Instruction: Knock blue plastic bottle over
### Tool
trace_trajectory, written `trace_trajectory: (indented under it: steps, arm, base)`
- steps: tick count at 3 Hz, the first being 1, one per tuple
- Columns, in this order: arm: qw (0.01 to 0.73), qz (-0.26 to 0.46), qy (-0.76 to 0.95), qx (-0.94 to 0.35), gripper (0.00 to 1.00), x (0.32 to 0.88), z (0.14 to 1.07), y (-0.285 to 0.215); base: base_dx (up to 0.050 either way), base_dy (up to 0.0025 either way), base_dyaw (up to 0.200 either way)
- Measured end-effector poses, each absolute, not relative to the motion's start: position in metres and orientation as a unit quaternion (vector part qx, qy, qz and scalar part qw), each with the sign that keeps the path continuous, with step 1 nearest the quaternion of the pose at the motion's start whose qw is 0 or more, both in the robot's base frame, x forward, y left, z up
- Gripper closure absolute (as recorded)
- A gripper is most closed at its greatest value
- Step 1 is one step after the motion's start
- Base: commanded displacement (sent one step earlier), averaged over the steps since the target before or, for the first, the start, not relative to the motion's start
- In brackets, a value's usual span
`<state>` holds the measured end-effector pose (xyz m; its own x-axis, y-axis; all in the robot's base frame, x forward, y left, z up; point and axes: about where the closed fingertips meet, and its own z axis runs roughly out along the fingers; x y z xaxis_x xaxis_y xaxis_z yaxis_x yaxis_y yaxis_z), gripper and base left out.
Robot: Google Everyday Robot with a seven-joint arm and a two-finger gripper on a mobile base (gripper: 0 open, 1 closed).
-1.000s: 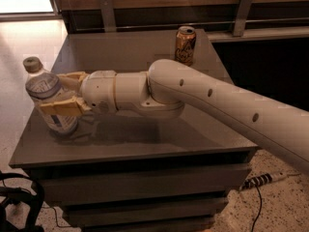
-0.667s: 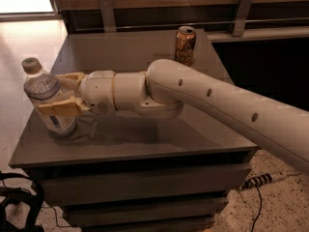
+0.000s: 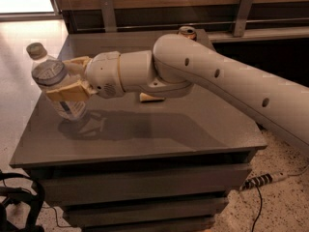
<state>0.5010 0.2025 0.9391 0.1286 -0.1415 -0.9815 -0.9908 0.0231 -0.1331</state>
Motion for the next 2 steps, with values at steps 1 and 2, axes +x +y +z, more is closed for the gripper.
trace_trajectory:
  steps: [1, 2]
  arm:
    - [0.459, 0.350, 0.525, -0.626, 1.00, 0.510, 0.975, 0.185]
    - [0.407, 0.297, 0.554, -0.662, 1.00, 0.518, 0.986, 0.166]
  base:
    - [0.000, 0.00000, 0.000]
    - [0.000, 0.00000, 0.000]
